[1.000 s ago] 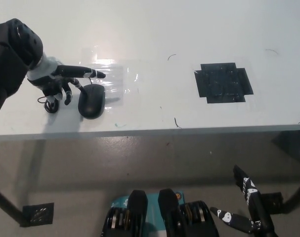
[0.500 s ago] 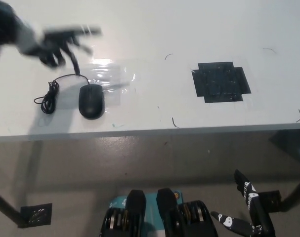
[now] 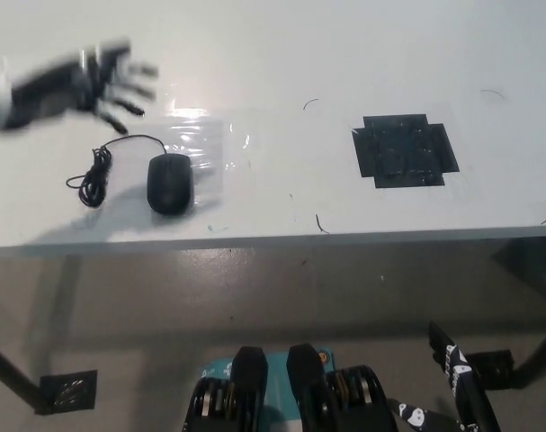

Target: The robot uses left hand to click on the left button of the black mouse, which is placed on the left area of the table

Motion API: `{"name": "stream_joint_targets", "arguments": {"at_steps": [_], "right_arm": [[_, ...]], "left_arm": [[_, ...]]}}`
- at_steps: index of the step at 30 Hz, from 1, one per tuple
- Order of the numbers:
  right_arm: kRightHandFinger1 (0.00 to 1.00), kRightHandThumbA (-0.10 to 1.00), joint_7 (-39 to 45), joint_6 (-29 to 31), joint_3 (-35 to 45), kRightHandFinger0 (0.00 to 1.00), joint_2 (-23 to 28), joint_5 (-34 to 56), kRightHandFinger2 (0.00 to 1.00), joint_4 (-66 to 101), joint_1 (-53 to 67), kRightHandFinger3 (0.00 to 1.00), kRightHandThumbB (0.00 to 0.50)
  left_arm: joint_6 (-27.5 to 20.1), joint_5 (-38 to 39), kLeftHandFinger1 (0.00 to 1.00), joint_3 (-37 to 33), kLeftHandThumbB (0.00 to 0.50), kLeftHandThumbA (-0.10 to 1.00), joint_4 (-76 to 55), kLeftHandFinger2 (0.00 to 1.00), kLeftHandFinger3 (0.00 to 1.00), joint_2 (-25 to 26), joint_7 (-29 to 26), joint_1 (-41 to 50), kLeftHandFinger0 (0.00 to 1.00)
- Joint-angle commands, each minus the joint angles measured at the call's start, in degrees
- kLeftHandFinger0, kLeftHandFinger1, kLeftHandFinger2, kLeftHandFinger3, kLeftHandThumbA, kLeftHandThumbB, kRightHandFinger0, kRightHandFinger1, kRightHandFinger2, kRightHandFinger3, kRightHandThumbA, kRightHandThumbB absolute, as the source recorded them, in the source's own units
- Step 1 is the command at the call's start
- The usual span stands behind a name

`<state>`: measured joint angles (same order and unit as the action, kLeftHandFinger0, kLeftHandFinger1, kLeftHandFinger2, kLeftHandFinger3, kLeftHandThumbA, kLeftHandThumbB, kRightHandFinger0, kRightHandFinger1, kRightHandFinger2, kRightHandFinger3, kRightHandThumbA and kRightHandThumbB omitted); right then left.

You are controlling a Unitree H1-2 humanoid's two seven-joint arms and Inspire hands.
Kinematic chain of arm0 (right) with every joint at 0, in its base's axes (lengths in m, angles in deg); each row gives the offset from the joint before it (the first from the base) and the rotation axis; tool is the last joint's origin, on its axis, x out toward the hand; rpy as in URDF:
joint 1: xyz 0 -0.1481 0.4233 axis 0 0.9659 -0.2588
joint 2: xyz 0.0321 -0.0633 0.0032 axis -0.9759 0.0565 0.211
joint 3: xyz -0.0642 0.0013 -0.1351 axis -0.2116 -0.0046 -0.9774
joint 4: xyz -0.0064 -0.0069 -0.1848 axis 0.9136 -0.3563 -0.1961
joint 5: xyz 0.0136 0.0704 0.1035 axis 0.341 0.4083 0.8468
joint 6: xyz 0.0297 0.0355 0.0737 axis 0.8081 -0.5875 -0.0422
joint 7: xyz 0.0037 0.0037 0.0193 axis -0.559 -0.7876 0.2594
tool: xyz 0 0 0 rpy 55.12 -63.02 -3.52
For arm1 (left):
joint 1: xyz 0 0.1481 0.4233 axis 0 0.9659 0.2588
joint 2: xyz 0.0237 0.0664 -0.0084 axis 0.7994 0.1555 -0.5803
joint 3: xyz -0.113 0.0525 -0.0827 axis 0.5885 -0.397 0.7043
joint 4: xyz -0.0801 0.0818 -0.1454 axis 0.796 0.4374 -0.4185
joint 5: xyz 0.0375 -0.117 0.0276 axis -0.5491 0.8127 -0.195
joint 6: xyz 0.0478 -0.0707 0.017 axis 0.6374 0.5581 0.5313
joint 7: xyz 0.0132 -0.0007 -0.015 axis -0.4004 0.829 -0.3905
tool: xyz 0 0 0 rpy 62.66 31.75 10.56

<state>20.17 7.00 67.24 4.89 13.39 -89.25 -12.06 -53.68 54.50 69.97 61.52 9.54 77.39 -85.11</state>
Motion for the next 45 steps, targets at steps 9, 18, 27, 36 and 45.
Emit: {"name": "stream_joint_targets", "arguments": {"at_steps": [9, 18, 27, 36, 45], "right_arm": [[1.00, 1.00, 0.54, 2.92, -1.05, 1.00, -0.86, 0.72, 1.00, 0.01, 2.34, 1.00, 0.368], [1.00, 1.00, -0.31, 2.92, -0.93, 1.00, -1.05, 0.45, 1.00, 0.00, 2.79, 1.00, 0.372], [1.00, 1.00, 0.80, 2.92, -1.81, 1.00, -1.21, 0.66, 1.00, -0.94, 2.02, 1.00, 0.366], [1.00, 1.00, 0.44, 2.92, -1.91, 1.00, -1.35, 0.56, 1.00, -1.43, 0.92, 1.00, 0.363], [1.00, 1.00, -0.20, 2.92, -1.85, 1.00, -1.43, 0.13, 1.00, -1.40, 0.54, 1.00, 0.361]], "left_arm": [[-34.86, 23.23, 1.00, 20.87, 0.329, 1.00, -63.55, 1.00, 1.00, -23.05, -21.30, 60.14, 1.00], [-49.11, 11.09, 1.00, 15.95, 0.270, 1.00, -54.61, 1.00, 1.00, -33.78, -21.01, 66.42, 1.00], [-42.48, 10.62, 1.00, 20.56, 0.242, 1.00, -21.85, 1.00, 1.00, -38.86, -26.33, 63.93, 1.00], [-43.89, 8.18, 1.00, 23.83, 0.308, 1.00, -5.05, 1.00, 1.00, -39.05, -30.57, 57.89, 1.00], [-47.57, 4.20, 1.00, 22.52, 0.307, 1.00, -1.68, 1.00, 1.00, -37.16, -33.01, 57.02, 1.00]]}}
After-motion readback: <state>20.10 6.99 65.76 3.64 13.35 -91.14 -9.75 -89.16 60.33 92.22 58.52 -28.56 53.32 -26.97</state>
